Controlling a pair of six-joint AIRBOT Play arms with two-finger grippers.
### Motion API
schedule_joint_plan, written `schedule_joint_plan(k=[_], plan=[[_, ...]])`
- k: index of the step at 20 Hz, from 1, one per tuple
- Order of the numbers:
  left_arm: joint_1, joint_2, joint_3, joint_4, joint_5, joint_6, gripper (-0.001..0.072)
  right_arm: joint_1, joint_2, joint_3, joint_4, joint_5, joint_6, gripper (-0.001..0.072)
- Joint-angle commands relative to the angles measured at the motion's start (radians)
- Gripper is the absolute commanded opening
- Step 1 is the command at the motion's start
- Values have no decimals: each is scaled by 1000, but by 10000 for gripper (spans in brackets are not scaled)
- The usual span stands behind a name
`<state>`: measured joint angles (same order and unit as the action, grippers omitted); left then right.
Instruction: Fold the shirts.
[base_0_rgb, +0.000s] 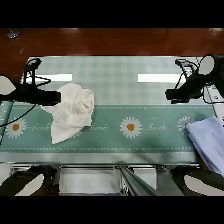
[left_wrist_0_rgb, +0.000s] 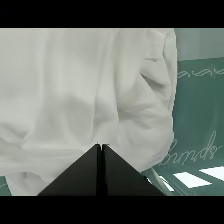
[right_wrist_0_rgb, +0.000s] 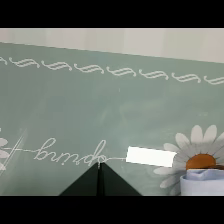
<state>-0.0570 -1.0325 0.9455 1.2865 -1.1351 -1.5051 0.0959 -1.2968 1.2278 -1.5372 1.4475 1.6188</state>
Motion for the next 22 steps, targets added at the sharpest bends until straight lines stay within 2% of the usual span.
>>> schedule_joint_plan(k=[1, 16, 22], plan=[[1, 0, 0, 0, 0, 0, 37, 0, -1, 0, 0, 0, 0, 22], [1, 0, 0, 0, 0, 0, 37, 0, -1, 0, 0, -7, 0, 22], [1, -2, 0, -4, 89, 0, 37, 0, -1, 0, -2, -74, 0, 22]])
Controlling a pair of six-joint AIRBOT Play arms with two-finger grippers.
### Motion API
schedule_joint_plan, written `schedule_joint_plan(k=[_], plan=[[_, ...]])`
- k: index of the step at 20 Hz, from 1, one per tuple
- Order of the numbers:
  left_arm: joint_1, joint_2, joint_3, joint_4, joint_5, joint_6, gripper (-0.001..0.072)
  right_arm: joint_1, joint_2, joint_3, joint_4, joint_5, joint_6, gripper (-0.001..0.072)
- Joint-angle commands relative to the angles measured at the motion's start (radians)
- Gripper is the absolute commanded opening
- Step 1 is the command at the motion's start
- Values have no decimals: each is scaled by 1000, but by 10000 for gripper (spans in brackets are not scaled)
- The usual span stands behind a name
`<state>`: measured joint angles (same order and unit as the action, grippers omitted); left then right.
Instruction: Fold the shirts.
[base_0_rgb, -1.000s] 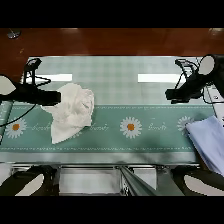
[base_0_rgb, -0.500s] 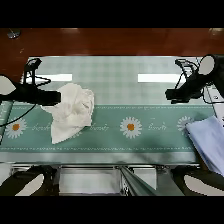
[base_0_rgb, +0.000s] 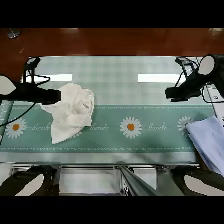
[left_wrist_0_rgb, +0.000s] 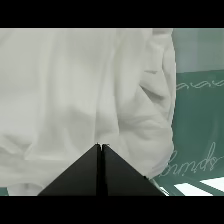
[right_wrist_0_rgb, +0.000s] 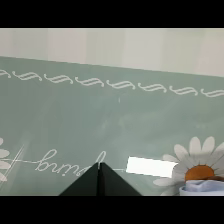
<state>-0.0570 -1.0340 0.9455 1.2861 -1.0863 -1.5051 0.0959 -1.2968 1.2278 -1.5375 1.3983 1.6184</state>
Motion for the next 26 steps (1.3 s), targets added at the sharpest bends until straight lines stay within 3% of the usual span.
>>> schedule_joint_plan(k=[1, 4, 5, 6, 7, 8, 13, 18, 23, 24, 25, 26], plan=[[1, -1, 0, -3, 57, 0, 37, 0, -1, 0, -1, -51, 1, 22], [1, -2, -1, -2, 129, 0, 66, 1, -1, 0, -1, -79, 6, 48], [1, -6, -1, -2, 163, 0, 262, 0, -2, 0, -2, -87, 20, 270], [0, -13, -1, -3, 203, 0, 595, 1, -5, 0, 2, -85, 25, 652], [1, -23, 0, -2, 229, -3, 703, 1, -11, -1, 8, -77, 13, 627], [2, -32, 0, 3, 241, 5, 703, 0, -17, -5, 4, -73, 11, 626], [2, -94, -1, 132, 250, 7, 702, 1, -19, -61, 11, -72, 13, 624], [-37, -293, -1, 119, 85, -65, 702, 1, -19, -104, 26, -76, 21, 624], [-93, -417, 0, 121, 77, -194, 698, 1, -19, -104, 123, -98, 22, 624], [-93, -425, 1, 120, 58, -203, 634, 1, -18, -104, 140, -101, 22, 624], [-92, -425, 6, 121, 23, -185, 211, 1, -12, -104, 149, -104, 21, 624], [-92, -418, 21, 117, 0, -141, 39, 1, 2, -104, 147, -111, 21, 624]])
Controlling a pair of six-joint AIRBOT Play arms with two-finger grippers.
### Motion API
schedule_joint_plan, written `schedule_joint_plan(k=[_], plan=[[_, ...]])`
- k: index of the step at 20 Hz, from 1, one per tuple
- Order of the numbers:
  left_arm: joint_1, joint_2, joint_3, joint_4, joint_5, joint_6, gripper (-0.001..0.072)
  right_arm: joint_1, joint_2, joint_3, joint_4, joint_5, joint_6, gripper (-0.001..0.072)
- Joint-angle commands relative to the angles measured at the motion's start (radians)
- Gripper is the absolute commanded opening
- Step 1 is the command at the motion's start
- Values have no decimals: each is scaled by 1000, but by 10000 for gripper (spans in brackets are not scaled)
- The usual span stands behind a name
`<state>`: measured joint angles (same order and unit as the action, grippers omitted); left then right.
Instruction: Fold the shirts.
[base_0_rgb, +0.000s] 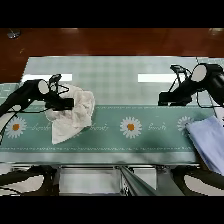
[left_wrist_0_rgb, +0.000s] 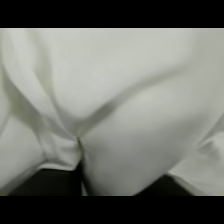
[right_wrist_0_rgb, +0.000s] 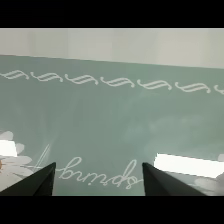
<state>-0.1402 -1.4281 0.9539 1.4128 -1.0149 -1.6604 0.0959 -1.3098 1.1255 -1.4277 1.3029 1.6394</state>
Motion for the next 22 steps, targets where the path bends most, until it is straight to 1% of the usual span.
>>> schedule_joint_plan(k=[1, 2, 3, 6, 10, 13, 14, 17, 21, 22], plan=[[-9, -12, 39, -25, -100, 59, 35, 1, 38, -2, 30, -30, 1, 624], [-9, 12, 76, -44, -124, 99, 35, 1, 67, -2, 20, -48, 3, 623], [-9, 47, 113, -59, -124, 105, 35, 1, 106, -2, 3, -67, 13, 623], [-9, 211, 244, -158, -66, 134, 35, 0, 255, -2, -85, -116, 64, 623], [-10, 416, 443, -248, 22, 135, 36, 1, 491, -2, -196, -139, 95, 623], [-31, 492, 577, -285, 39, 138, 36, 1, 626, -2, -217, -136, 104, 623], [-49, 501, 606, -308, 39, 153, 36, 1, 662, -2, -216, -135, 112, 623], [-154, 496, 624, -374, 68, 158, 36, 1, 739, -2, -211, -132, 137, 623], [-386, 452, 541, -375, 210, 155, 36, 1, 772, -2, -201, -102, 140, 623], [-438, 439, 498, -375, 243, 138, 36, 1, 771, -2, -201, -85, 140, 623]])
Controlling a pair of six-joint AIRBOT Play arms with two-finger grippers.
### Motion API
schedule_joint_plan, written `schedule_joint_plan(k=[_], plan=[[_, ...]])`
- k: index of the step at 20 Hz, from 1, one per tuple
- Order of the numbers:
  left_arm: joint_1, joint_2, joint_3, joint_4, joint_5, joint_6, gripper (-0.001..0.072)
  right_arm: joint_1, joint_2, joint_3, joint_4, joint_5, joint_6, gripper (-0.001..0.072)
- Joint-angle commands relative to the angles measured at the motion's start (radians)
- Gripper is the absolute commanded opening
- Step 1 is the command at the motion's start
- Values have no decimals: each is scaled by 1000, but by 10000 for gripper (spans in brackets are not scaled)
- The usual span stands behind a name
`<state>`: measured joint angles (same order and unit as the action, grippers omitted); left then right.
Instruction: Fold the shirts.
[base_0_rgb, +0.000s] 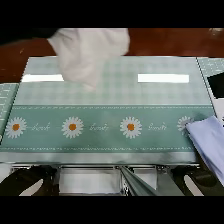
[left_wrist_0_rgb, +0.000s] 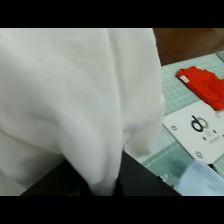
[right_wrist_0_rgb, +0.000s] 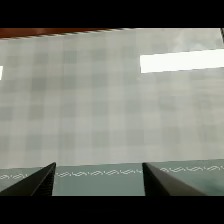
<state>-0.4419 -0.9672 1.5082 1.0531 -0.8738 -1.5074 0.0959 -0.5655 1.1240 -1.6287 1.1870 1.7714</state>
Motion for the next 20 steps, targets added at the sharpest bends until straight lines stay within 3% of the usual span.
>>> schedule_joint_plan(k=[1, 7, 10, 12, 13, 15, 17, 18, 20], plan=[[-189, -37, -112, -15, 133, -37, 36, 1, 27, 0, 0, 37, 8, 623], [-387, -68, -539, -30, 149, -111, 37, 1, 27, -6, 21, 40, 8, 623], [-364, -87, -710, -30, 204, -207, 37, 1, 26, -76, 80, 27, 13, 623], [-333, -121, -745, -30, 253, -208, 38, 1, 23, -161, 157, -36, 16, 623], [-314, -149, -740, -32, 255, -208, 87, 1, 11, -193, 187, -65, 16, 623], [-262, -186, -704, -29, 210, -207, 695, 1, -57, -213, 223, -76, 16, 623], [-140, -190, -621, -28, 20, -140, 702, -25, -149, -188, 317, -66, -6, 623], [-54, -185, -566, -13, -111, -106, 701, -66, -200, -145, 368, -32, -92, 624], [130, -155, -490, 40, -315, -59, 701, -203, -272, -64, 330, 23, -125, 624]])
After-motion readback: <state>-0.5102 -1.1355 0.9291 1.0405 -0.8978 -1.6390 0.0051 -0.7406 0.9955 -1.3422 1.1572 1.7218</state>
